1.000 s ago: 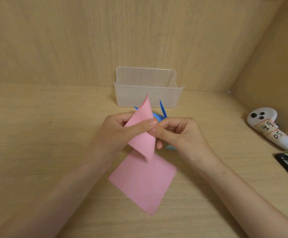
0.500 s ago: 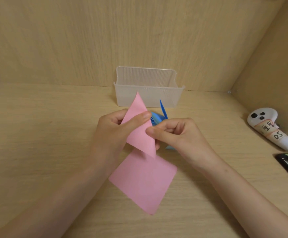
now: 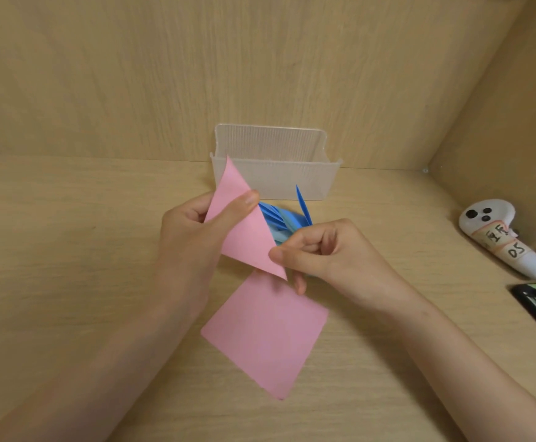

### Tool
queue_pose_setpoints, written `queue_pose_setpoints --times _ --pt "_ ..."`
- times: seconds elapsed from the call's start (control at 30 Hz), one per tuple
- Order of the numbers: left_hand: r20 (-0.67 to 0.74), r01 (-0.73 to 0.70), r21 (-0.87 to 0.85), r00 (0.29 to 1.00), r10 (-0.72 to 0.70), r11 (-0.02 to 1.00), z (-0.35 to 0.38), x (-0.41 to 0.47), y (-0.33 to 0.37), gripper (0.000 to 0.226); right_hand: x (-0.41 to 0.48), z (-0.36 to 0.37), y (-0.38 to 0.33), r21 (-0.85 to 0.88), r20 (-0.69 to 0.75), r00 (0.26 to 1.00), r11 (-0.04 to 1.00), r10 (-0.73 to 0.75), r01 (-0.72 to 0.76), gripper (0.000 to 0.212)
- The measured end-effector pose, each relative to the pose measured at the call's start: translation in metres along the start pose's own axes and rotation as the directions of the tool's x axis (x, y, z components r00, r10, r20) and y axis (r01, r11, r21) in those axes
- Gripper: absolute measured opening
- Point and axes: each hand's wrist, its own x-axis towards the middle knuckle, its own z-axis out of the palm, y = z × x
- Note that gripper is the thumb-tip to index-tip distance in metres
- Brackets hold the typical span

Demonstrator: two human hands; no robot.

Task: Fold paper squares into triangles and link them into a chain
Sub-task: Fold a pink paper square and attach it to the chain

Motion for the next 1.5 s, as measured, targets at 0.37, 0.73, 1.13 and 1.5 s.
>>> queue_pose_setpoints --times 0.37,0.73,1.13,1.5 --pt "-0.043 0.025 -0.003 0.999 -0.025 1.0 -0.004 0.005 0.0 0.036 -0.002 -0.007 -0.001 -0.044 0.14 0.99 0.999 0.007 -0.001 0.013" --pt "-0.009 0.093 0.031 0.996 -0.093 0.995 -0.003 0.005 0.0 0.021 -0.004 -0.018 -0.009 -0.117 -0.065 0.998 0.993 0.0 -0.008 0.02" --pt "0.197 0.152 0.045 0.968 -0.158 0.987 0.008 -0.01 -0.008 0.009 0.001 0.0 0.002 0.13 -0.185 0.983 0.991 0.007 0.017 0.008" --pt "0.143 0.212 0.032 0.966 -0.214 0.977 0.007 -0.008 -0.006 0.006 0.0 0.001 0.0 0.162 -0.162 0.986 0.987 0.026 0.0 0.007"
